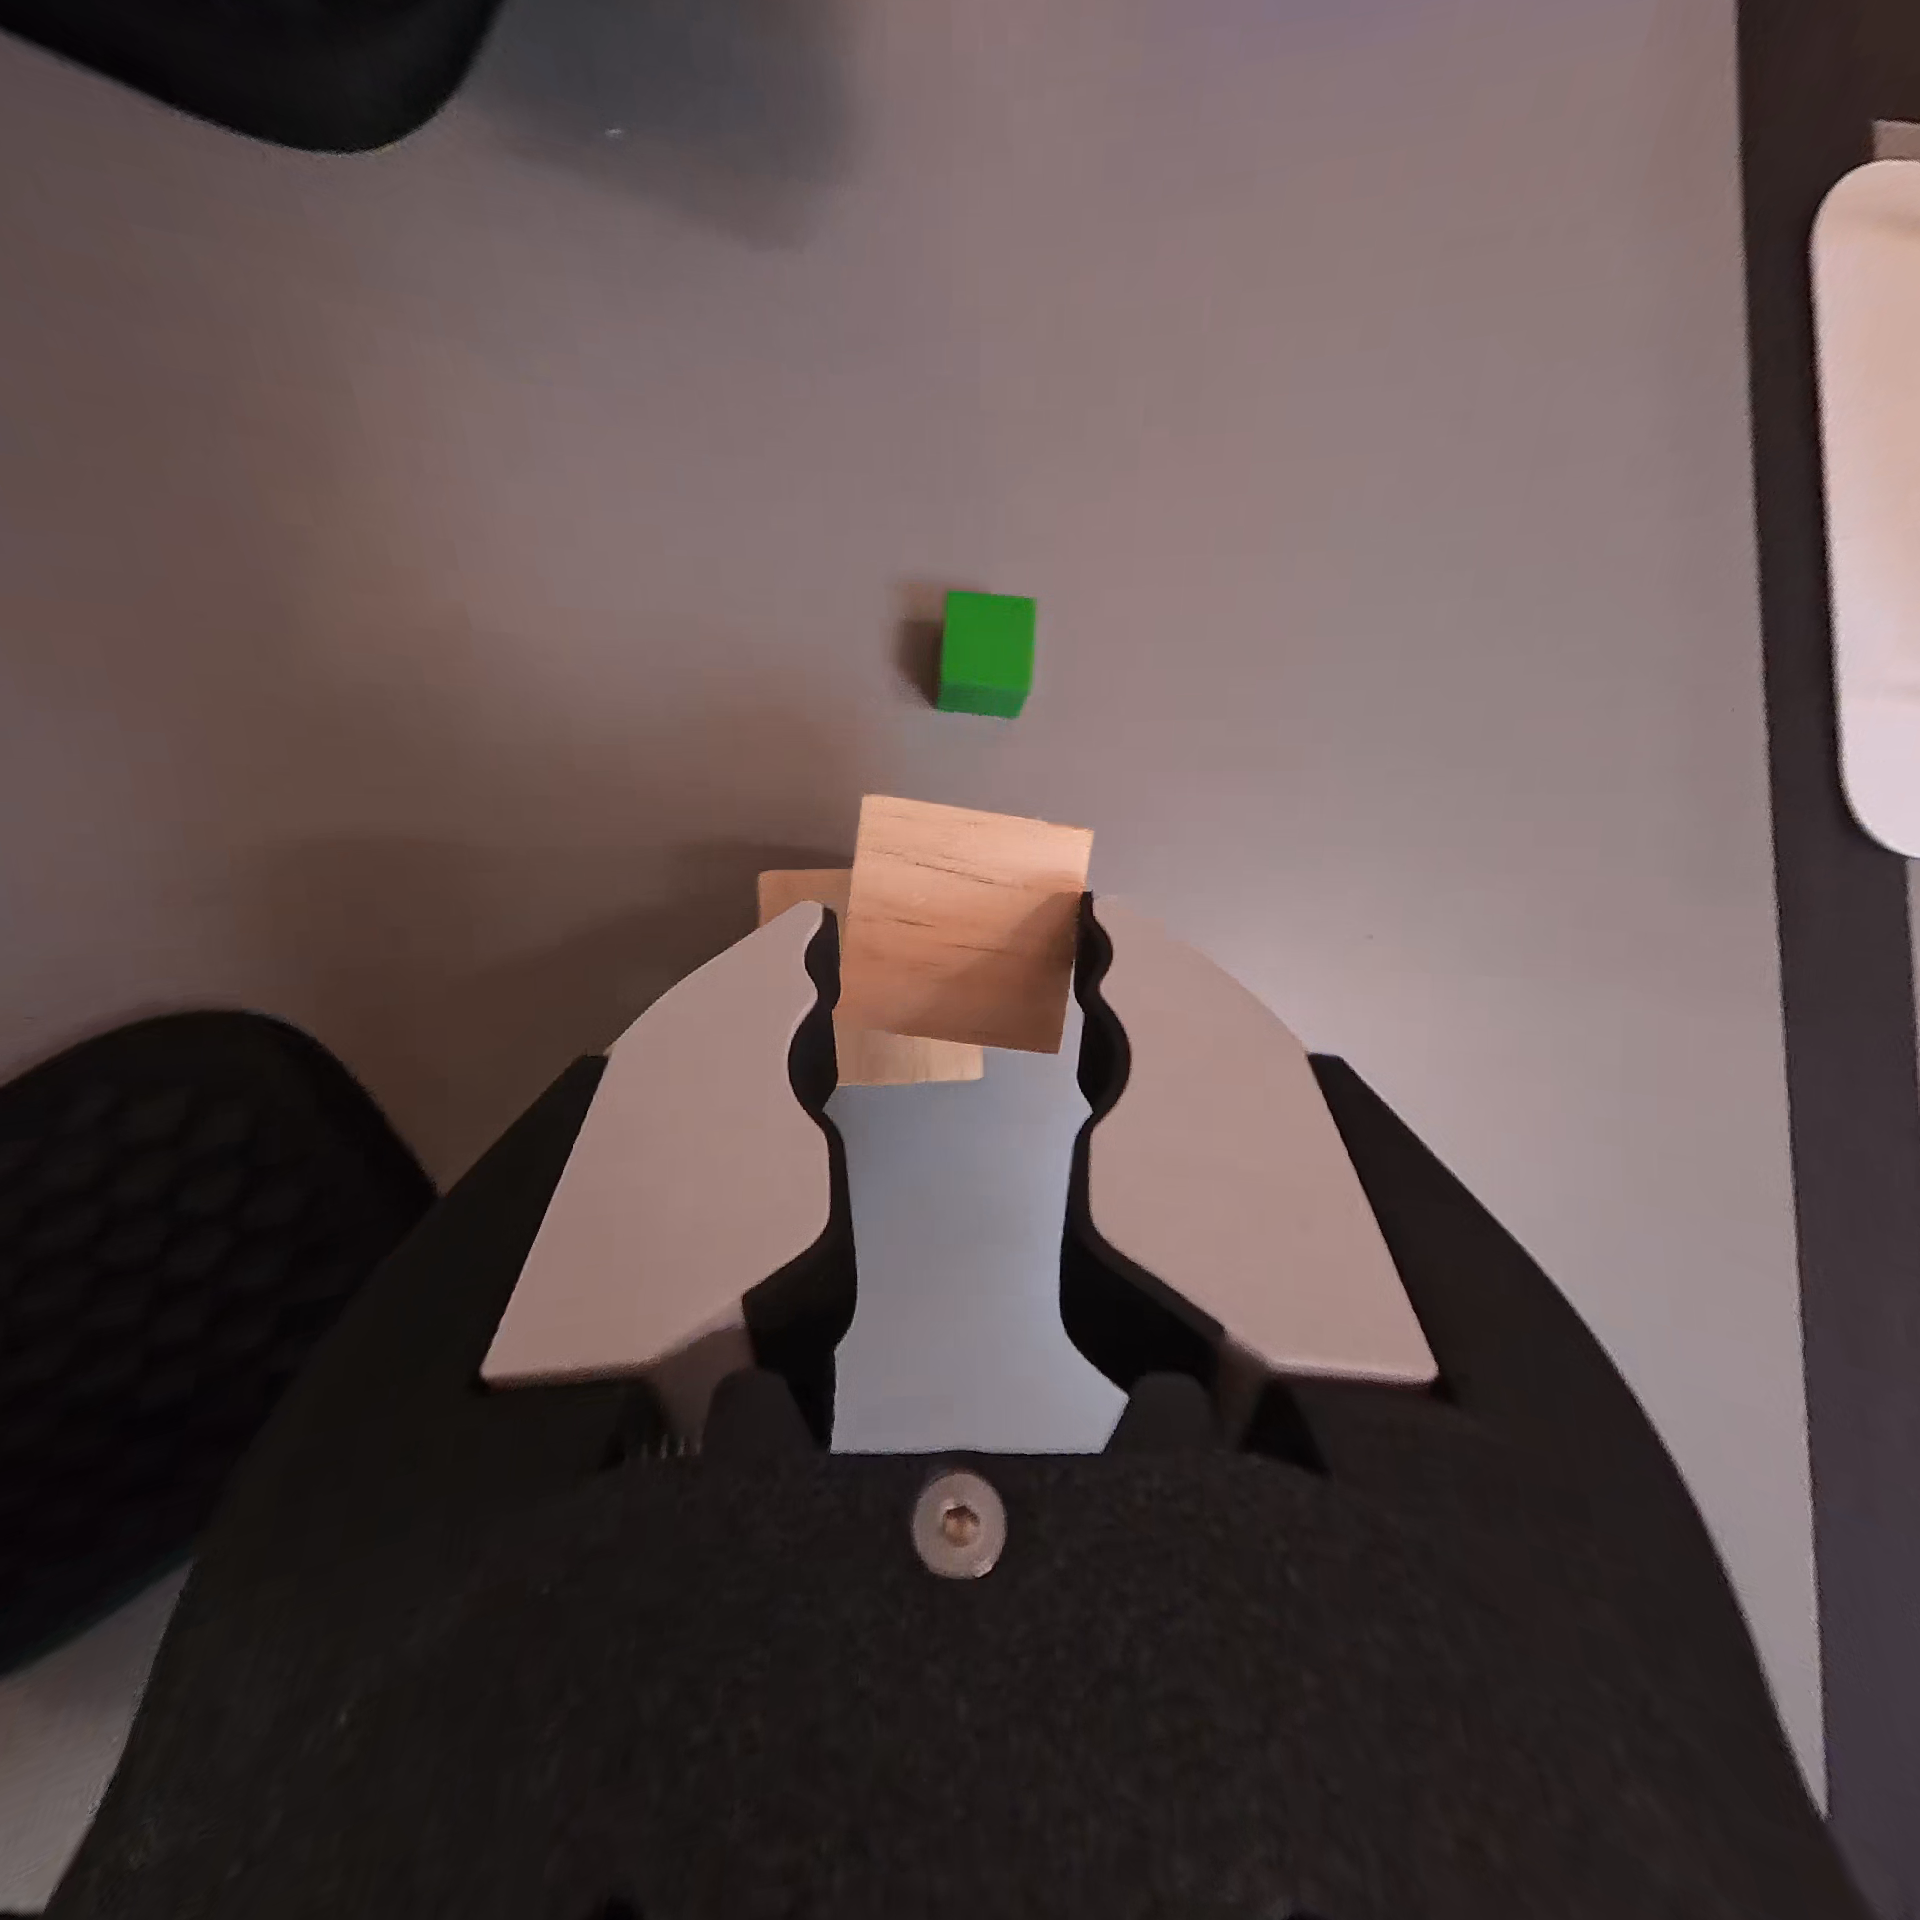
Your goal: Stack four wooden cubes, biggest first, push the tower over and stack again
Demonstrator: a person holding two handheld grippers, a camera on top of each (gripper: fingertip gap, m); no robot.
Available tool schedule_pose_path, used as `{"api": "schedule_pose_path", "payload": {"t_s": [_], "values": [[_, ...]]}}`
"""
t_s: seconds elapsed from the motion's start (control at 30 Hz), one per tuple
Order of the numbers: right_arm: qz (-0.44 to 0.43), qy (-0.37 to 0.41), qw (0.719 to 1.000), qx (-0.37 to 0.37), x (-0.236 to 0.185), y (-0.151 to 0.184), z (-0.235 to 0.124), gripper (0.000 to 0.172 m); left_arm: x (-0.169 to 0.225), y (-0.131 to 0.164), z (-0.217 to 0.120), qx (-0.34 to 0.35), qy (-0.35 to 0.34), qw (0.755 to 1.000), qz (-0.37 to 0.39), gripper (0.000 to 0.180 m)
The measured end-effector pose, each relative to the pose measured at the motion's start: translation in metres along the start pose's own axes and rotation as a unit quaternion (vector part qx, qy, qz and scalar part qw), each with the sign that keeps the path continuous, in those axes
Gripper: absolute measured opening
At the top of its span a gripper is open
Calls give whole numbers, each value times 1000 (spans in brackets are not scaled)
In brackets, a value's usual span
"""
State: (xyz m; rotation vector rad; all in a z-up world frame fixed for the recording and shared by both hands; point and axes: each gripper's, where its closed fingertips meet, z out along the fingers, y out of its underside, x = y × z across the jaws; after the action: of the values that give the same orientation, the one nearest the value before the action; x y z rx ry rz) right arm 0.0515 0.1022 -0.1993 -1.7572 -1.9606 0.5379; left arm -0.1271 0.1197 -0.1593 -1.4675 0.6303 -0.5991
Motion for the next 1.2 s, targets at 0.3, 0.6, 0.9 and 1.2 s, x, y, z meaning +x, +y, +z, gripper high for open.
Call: {"api": "schedule_pose_path", "payload": {"t_s": [0.3,0.6,0.9,1.2], "values": [[-23,-23,999,-36,-16,19,8,44,0,2,1,-2,-1,1000,3,0],[-56,-33,997,-32,-18,19,10,44,0,3,1,-3,-1,1000,3,0],[-89,-42,995,-33,-19,18,10,44,1,3,1,-4,0,1000,4,0],[-69,-43,997,-11,-17,13,7,54,1,4,2,-5,0,1000,6,0]]}}
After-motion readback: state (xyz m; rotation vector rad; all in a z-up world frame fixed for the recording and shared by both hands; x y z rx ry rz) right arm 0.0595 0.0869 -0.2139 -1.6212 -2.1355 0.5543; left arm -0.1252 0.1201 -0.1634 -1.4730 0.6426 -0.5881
